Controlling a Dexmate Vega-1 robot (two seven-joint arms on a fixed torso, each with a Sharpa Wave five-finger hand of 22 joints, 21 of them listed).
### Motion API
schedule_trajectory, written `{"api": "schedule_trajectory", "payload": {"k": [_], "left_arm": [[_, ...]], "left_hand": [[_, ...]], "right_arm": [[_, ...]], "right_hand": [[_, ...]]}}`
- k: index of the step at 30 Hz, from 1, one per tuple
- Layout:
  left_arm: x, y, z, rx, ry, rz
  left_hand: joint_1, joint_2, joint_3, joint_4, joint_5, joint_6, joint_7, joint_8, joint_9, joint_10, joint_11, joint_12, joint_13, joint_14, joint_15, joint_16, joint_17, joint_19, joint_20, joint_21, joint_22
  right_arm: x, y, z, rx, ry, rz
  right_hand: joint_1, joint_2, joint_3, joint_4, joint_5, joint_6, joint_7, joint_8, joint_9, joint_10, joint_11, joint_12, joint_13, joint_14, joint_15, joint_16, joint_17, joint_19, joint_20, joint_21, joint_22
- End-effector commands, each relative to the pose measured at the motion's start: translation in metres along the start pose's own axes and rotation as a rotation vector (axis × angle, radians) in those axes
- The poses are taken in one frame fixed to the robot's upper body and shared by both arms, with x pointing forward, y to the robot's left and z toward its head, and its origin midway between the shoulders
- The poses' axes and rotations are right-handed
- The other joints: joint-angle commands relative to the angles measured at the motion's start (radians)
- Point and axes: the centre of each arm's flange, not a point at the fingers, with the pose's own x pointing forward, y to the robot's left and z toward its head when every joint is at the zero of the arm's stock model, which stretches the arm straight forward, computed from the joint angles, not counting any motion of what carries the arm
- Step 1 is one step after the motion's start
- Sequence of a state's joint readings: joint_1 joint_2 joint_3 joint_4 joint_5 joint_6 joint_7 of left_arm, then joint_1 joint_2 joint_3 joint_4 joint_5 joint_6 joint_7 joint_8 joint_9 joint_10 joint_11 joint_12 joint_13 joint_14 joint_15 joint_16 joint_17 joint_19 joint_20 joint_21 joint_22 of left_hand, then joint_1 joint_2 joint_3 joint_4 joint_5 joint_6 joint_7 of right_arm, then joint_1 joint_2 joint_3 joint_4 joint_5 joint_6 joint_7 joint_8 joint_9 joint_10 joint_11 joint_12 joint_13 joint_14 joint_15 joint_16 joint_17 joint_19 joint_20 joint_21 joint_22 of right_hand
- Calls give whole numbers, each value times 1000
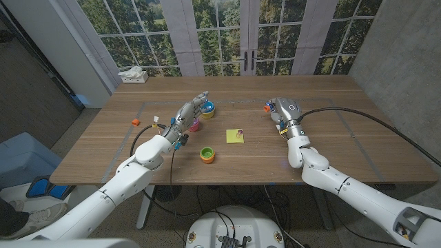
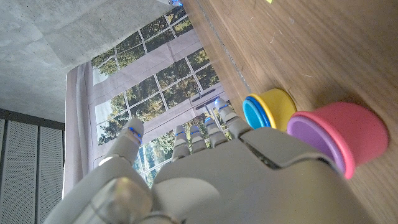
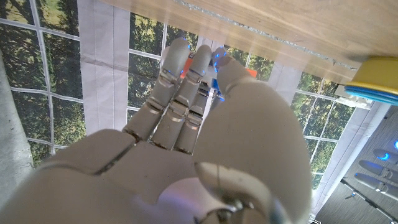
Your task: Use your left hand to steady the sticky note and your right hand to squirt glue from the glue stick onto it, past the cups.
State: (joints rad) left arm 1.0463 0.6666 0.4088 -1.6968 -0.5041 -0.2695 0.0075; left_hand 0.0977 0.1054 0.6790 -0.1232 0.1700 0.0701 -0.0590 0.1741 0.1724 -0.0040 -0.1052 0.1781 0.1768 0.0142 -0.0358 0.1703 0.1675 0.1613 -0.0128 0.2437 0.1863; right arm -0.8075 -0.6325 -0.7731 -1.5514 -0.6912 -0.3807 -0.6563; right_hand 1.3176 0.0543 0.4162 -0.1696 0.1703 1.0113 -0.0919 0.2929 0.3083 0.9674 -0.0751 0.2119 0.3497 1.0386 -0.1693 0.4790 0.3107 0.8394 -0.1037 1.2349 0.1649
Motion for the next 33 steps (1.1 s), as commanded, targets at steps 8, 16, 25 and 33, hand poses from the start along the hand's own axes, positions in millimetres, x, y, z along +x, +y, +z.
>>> {"api": "schedule_trajectory", "payload": {"k": [8,16,25,33], "left_arm": [[-4,0,1,1,5,3],[-5,-1,1,1,9,3],[-6,-1,0,-7,8,12],[-5,1,2,1,5,12]], "left_hand": [[-5,19,1,-6,5,-5,13,3,-1,-9,0,7,1,-6,-50,5,1,8,2,-1,-1],[-4,20,0,-8,5,-5,14,4,-1,-10,-1,7,1,-7,-50,5,1,8,2,-3,-1],[-3,22,-1,-10,5,-5,14,4,-1,-11,-1,8,1,-7,-50,6,1,8,0,-4,-1],[-2,24,-2,-12,5,-6,14,4,-1,-11,0,9,1,-7,-50,6,1,9,-1,-5,-1]], "right_arm": [[0,17,-2,-64,15,74],[0,21,-3,-105,18,84],[2,27,-2,-153,30,135],[5,29,-1,-165,41,138]], "right_hand": [[6,7,1,8,5,82,63,5,2,52,33,2,5,15,-58,-3,1,0,-92,-1,4],[2,8,1,9,7,75,58,5,6,44,29,0,8,14,-61,-7,-2,-4,-92,-2,4],[-4,21,6,13,10,50,50,3,21,29,21,-1,18,13,-60,-13,-5,-9,-94,-5,4],[6,19,9,4,16,39,46,-2,21,20,17,-1,25,9,-64,-15,-4,-19,-93,-11,3]]}}
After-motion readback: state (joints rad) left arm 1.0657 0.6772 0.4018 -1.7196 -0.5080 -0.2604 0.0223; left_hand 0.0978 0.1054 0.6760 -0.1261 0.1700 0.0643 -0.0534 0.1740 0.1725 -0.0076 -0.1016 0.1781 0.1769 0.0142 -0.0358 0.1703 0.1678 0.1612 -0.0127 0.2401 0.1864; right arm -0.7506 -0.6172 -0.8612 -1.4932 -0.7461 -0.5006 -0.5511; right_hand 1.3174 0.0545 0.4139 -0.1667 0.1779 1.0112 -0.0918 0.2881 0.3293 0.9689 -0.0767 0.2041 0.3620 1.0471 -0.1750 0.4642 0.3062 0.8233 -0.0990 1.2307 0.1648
